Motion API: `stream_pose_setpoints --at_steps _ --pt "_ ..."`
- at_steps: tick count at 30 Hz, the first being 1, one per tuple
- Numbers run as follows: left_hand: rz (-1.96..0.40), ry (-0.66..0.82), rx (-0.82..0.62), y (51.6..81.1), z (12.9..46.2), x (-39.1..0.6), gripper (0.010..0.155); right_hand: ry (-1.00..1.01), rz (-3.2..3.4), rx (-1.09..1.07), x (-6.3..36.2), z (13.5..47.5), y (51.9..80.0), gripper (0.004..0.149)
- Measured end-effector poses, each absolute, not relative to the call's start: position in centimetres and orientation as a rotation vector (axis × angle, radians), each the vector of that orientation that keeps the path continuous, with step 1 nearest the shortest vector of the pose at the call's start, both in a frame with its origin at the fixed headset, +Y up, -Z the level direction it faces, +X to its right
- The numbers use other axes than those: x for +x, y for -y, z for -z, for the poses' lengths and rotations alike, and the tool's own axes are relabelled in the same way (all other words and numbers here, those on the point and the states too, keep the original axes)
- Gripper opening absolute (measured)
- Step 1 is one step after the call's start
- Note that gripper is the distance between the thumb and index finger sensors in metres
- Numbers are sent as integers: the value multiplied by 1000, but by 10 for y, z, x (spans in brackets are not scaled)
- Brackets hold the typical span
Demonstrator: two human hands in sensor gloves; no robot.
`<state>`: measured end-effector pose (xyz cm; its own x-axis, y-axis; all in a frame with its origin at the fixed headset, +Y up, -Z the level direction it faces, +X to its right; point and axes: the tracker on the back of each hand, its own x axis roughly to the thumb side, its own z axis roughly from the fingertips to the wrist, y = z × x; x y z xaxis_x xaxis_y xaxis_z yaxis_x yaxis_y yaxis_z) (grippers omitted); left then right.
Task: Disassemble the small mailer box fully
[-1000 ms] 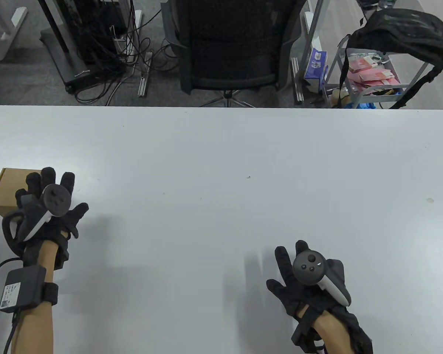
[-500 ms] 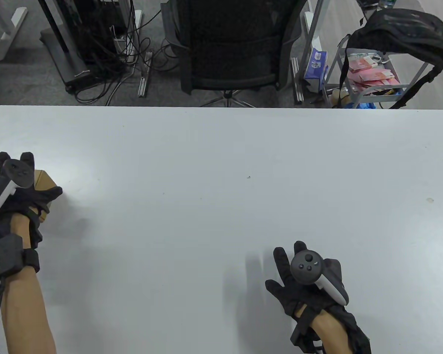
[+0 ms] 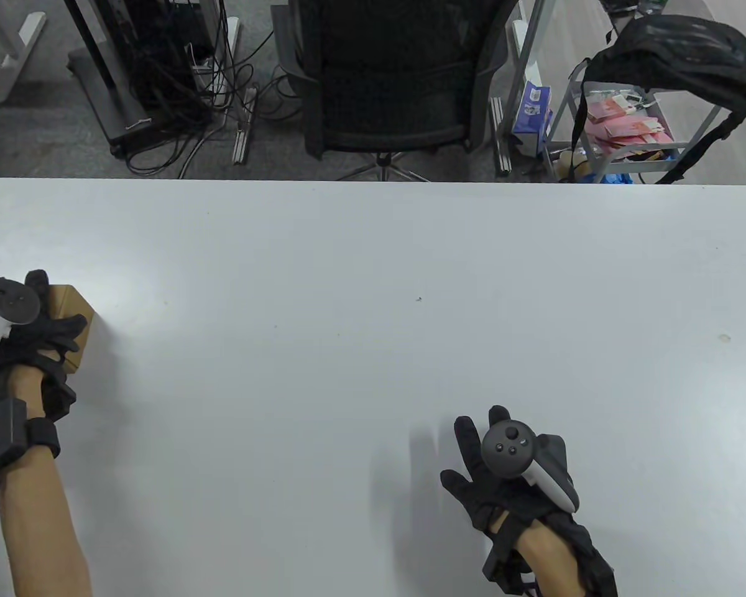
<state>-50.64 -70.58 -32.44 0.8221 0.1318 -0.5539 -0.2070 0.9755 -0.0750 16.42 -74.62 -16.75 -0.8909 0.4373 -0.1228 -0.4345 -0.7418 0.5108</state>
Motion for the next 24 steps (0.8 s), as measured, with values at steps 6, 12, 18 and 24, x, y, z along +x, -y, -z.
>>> stream_pose_setpoints --at_steps 6,12,18,24 --pt "-250 -554 -92 683 315 -457 86 -754 -2548 3 165 168 747 77" --pt "-215 -526 -65 680 299 -406 85 -735 -2536 62 164 164 745 77" --pt "-218 -456 -107 683 275 -336 85 -722 -2547 100 161 165 743 77" --pt "-315 -377 -130 683 245 -253 84 -745 -2552 81 168 164 747 77"
